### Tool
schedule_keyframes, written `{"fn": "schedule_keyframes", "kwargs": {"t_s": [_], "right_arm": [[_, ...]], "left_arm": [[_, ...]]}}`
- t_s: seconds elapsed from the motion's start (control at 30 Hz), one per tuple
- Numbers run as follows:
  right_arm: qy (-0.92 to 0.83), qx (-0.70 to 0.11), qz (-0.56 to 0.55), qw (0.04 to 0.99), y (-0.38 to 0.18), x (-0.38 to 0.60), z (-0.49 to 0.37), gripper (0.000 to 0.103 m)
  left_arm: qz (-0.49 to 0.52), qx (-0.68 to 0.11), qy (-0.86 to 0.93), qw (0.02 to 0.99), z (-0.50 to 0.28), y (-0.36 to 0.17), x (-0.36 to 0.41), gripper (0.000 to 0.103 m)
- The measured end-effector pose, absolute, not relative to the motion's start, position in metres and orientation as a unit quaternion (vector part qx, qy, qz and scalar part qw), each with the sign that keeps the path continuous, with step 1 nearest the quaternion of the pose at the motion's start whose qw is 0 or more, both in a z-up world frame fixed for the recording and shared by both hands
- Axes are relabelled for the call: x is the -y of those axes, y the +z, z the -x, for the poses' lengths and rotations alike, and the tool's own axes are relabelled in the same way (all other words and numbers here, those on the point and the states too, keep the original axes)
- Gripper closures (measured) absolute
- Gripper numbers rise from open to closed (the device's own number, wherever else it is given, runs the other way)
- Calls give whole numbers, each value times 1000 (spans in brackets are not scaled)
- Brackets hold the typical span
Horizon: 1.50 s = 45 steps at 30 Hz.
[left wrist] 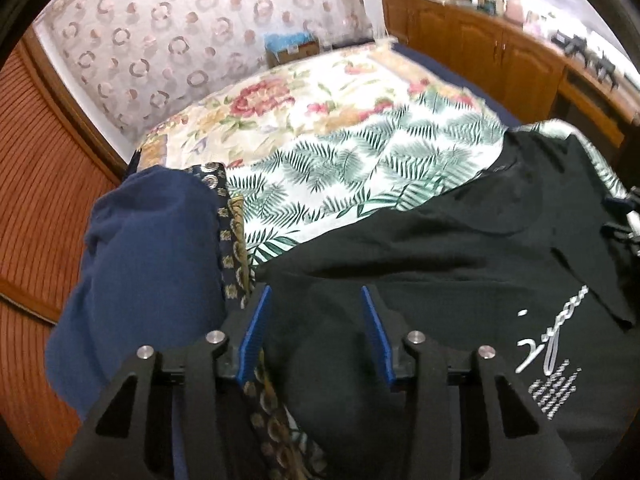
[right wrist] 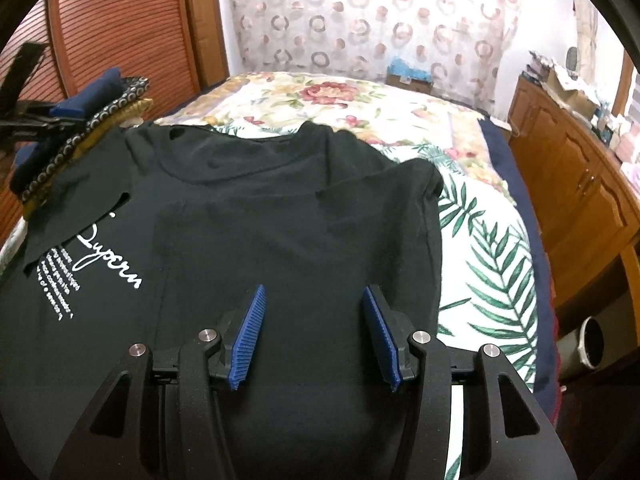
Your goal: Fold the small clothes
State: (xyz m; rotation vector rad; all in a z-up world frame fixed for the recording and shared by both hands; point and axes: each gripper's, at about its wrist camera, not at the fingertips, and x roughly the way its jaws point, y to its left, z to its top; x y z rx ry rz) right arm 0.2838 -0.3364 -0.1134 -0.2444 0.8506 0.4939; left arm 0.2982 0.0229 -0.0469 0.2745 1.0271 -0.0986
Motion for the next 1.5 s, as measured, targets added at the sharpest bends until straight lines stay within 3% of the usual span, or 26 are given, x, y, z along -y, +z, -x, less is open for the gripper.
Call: {"fn": "schedule_keyframes", "kwargs": {"t_s": [0.27,0.4,0.6,0.67,0.73,0.8,1.3,1.37,1.5], "right_arm": [[240,-403,114,876,-111,337,-280,51],[244,-404,106,875,-111,339,-282,51],[243,-405,105,875,-110,339,-281,51],[243,-405,104,875,-110,340,-281,51],[243,-406,103,875,-110,340,-281,51],[242,-407,103,875,-110,340,-281,51],[206,-393,105,890,-88,357,-305,51],[193,-396,101,892,-87,362,-317,42],[172,-417,88,888,-94,373,-348,41]], "left_arm": [[-177,-532,-30,827,-324,-71,-24,60],[-211,-539,-21,815,-331,-79,-19,69],[-238,-552,-34,798,-341,-90,-19,70],[-236,-554,-34,798,-343,-92,-23,78],[-237,-550,-30,800,-346,-91,-28,97],[-230,-546,-33,805,-347,-88,-32,102],[-152,-405,-67,899,-274,-4,-44,103],[-148,-394,-72,904,-266,0,-45,103],[-129,-383,-78,911,-253,1,-49,103]]}}
